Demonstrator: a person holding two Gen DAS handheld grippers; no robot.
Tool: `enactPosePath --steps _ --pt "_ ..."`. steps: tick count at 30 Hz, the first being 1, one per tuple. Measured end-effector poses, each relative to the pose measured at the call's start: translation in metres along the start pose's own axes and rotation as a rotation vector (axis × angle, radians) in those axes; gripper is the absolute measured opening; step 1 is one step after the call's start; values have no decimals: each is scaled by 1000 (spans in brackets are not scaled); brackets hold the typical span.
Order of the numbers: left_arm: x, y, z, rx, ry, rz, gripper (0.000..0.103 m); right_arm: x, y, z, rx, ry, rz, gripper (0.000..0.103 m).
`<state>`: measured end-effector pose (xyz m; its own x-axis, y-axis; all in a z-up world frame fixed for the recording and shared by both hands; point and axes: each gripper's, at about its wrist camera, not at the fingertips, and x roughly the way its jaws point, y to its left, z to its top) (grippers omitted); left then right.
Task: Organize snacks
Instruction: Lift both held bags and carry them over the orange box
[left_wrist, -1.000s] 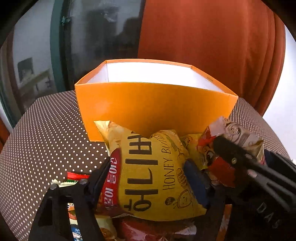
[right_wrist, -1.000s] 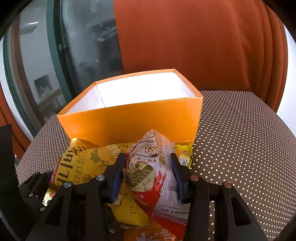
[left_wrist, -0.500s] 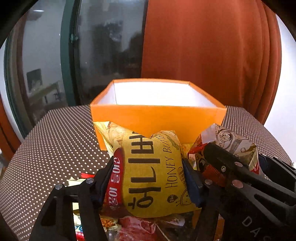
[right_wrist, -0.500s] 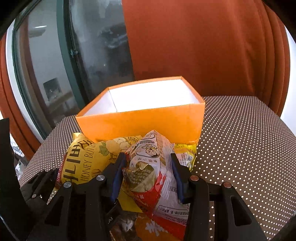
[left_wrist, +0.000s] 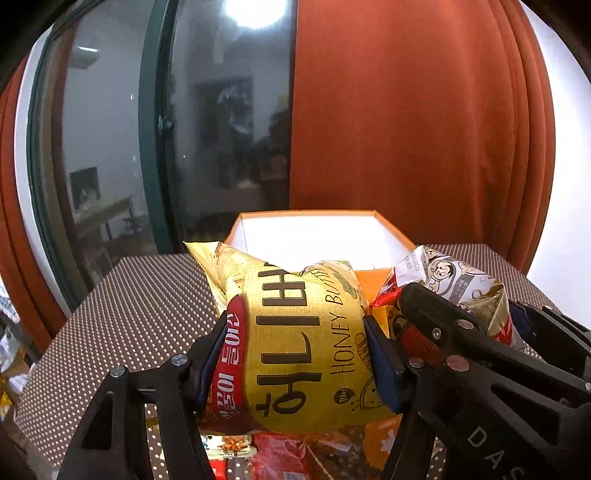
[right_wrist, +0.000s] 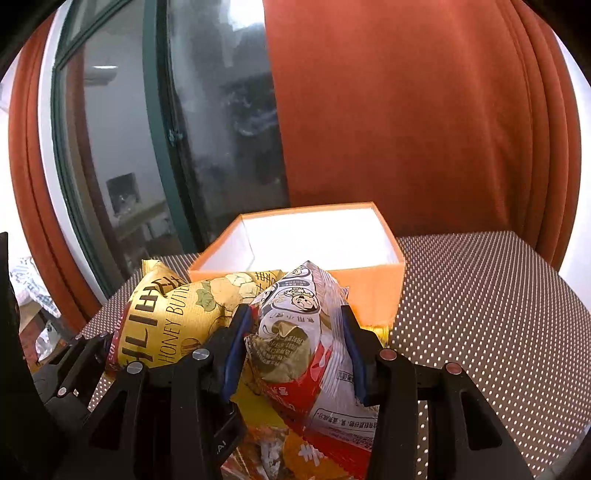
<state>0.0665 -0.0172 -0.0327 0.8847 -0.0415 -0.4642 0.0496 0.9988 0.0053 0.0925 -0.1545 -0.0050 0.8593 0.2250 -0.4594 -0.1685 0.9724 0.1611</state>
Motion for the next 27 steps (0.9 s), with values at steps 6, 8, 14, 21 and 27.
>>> enactPosePath --steps 6,8,14,21,27 --pt "-11 -7 19 13 -43 10 68 -7 -1 13 -16 -41 13 49" --pt "-11 -10 25 14 -59 13 68 -6 -2 18 -17 -56 16 49" --pt "4 -15 38 25 -65 20 68 6 -4 29 -15 -69 21 49" --pt "31 -10 56 32 -76 30 68 30 -7 48 -1 -89 29 48" --pt "55 -10 71 26 -86 39 68 54 -9 64 7 -105 34 48"
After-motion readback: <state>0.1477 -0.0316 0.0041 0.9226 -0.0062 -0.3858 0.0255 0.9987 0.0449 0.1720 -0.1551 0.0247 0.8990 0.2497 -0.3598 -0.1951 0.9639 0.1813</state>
